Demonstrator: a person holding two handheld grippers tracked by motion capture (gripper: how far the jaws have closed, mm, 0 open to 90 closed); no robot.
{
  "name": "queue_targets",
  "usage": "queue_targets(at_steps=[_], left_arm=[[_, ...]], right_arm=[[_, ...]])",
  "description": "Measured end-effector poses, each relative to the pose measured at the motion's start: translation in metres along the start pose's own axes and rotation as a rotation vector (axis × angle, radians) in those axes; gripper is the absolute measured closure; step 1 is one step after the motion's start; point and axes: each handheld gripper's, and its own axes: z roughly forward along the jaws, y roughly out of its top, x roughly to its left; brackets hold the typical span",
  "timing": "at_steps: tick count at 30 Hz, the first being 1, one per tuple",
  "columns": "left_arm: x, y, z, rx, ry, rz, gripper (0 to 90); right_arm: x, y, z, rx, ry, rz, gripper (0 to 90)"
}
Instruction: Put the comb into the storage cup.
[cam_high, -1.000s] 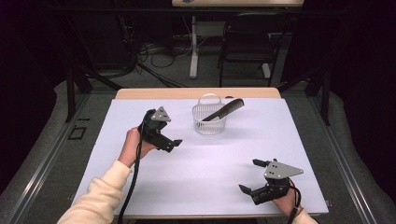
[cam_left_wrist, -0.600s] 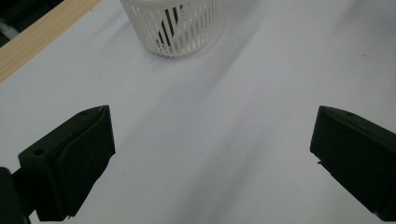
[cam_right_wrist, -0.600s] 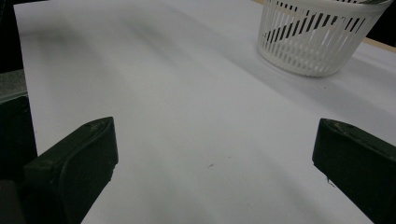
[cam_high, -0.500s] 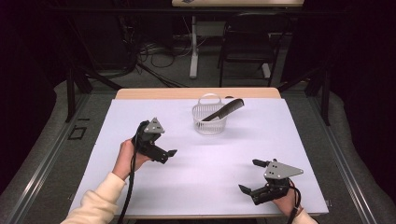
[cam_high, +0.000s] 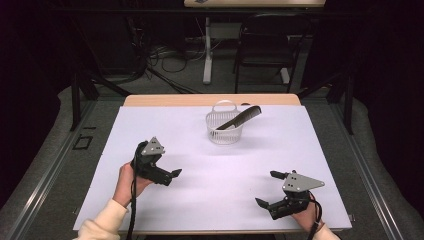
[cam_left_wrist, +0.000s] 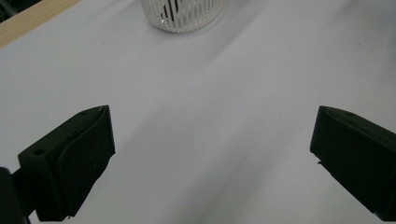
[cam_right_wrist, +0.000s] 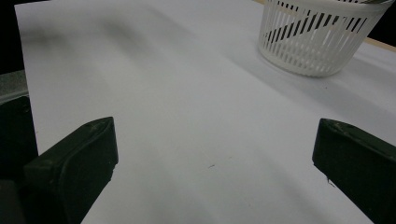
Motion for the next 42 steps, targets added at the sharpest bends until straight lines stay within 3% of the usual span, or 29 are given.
queue_targets(at_steps=[28,42], left_arm=[[-0.004,-0.056,-0.030,-0.072,0.058,-0.075,0.0],[-0.016,-0.078,-0.032,-0.139,0.078,-0.076,0.0]], right_arm=[[0.000,0.000,0.001,0.005,-0.005,0.001,0.0],[-0.001,-0.001,0.000,0.002,-0.007,0.000,0.0]])
